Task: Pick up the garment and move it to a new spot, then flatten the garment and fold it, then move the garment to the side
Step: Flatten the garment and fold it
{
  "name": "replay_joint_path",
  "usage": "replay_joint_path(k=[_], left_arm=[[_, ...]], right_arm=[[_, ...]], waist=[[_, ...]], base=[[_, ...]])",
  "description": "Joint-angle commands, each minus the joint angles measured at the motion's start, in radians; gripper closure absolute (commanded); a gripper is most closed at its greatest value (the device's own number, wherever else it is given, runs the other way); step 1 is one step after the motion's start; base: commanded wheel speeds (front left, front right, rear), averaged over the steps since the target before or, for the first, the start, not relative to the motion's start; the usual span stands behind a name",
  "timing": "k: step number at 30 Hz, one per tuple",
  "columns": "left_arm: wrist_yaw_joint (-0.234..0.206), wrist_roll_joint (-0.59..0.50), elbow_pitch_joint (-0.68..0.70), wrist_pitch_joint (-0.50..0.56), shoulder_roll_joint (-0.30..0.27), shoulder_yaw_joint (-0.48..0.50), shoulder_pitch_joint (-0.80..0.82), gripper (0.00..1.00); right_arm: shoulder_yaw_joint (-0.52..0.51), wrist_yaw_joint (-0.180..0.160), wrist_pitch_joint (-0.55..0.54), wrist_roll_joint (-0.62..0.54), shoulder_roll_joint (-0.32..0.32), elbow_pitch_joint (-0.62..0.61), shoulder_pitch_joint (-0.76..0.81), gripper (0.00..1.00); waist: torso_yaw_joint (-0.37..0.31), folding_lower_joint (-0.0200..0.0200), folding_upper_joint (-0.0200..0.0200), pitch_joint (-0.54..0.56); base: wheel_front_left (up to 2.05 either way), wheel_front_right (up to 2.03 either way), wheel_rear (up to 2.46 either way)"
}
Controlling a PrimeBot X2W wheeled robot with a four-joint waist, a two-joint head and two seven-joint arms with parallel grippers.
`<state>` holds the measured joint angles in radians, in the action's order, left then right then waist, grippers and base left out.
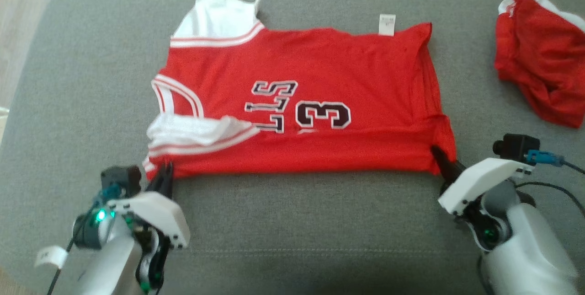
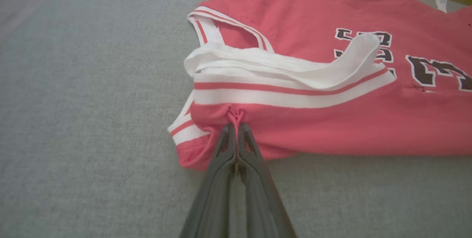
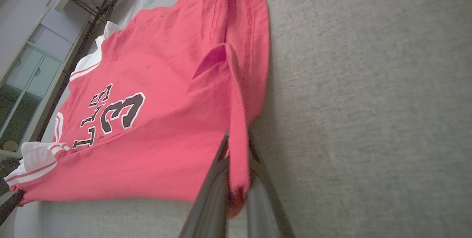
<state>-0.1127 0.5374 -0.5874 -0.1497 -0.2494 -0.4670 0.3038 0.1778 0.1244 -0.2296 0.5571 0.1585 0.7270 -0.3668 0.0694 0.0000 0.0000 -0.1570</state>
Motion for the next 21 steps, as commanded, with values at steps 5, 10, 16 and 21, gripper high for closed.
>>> replay_joint_path(k=[5, 10, 16, 21], left_arm=[[0.035, 0.020, 0.051, 0.070, -0.076, 0.015, -0.043, 1.00], [0.056, 0.045, 0.111, 0.141, -0.110, 0.005, -0.092, 1.00], [0.060, 0.061, 0.235, 0.231, -0.166, -0.012, -0.163, 1.00], [0.051, 0.074, 0.314, 0.268, -0.176, -0.021, -0.200, 1.00]], right_arm=[[0.031, 0.006, -0.141, 0.058, 0.103, -0.078, 0.055, 1.00], [0.027, 0.006, -0.226, 0.078, 0.153, -0.134, 0.100, 1.00], [-0.004, 0.006, -0.338, 0.099, 0.180, -0.243, 0.187, 1.00], [-0.059, 0.006, -0.373, 0.086, 0.160, -0.318, 0.248, 1.00]], waist=[[-0.006, 0.0000, 0.0000, 0.044], [-0.010, 0.0000, 0.0000, 0.066], [-0.008, 0.0000, 0.0000, 0.085], [-0.008, 0.0000, 0.0000, 0.087]], base=[[0.00, 0.00, 0.00], [0.00, 0.00, 0.00], [0.00, 0.00, 0.00], [0.00, 0.00, 0.00]])
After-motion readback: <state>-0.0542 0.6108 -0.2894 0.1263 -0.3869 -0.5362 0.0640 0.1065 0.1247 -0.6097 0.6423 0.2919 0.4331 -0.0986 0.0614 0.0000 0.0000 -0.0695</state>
